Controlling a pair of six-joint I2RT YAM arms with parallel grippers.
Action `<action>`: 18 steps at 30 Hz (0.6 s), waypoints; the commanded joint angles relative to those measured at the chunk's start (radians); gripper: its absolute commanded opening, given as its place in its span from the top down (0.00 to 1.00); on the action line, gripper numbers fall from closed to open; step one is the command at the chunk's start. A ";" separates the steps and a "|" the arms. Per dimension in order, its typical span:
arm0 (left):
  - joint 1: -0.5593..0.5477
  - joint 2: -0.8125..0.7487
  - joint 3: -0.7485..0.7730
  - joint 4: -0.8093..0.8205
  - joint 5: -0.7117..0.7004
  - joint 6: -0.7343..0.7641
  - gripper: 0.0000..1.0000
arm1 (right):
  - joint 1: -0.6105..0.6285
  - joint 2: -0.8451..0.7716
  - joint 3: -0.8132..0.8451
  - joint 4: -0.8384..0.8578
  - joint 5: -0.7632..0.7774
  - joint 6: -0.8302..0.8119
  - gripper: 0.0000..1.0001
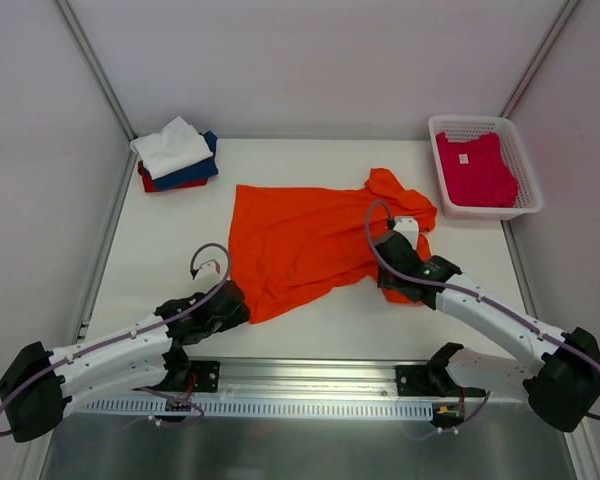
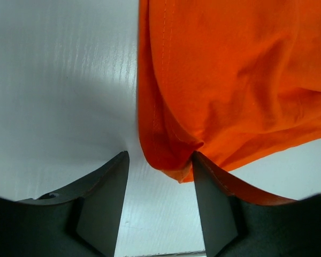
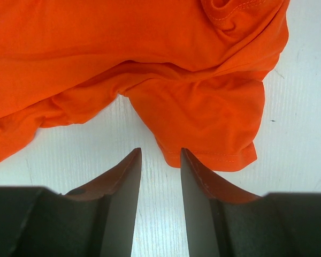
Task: Fold and stack the t-shirts
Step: Flatten the tshirt out
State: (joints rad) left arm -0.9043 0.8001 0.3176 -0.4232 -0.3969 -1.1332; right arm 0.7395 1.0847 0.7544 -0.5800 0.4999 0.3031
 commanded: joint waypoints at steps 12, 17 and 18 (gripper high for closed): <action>-0.041 -0.108 -0.023 0.000 -0.008 0.006 0.51 | 0.012 0.024 0.017 0.012 -0.014 0.011 0.62; -0.048 -0.118 -0.026 0.000 -0.008 -0.003 0.49 | 0.018 0.038 0.025 0.012 -0.014 0.008 0.62; -0.048 -0.114 -0.029 0.000 -0.008 -0.004 0.49 | 0.018 0.041 0.025 0.015 -0.014 0.008 0.62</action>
State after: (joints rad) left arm -0.9375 0.6861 0.3000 -0.4095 -0.3954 -1.1336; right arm 0.7502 1.1206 0.7544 -0.5793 0.4885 0.3027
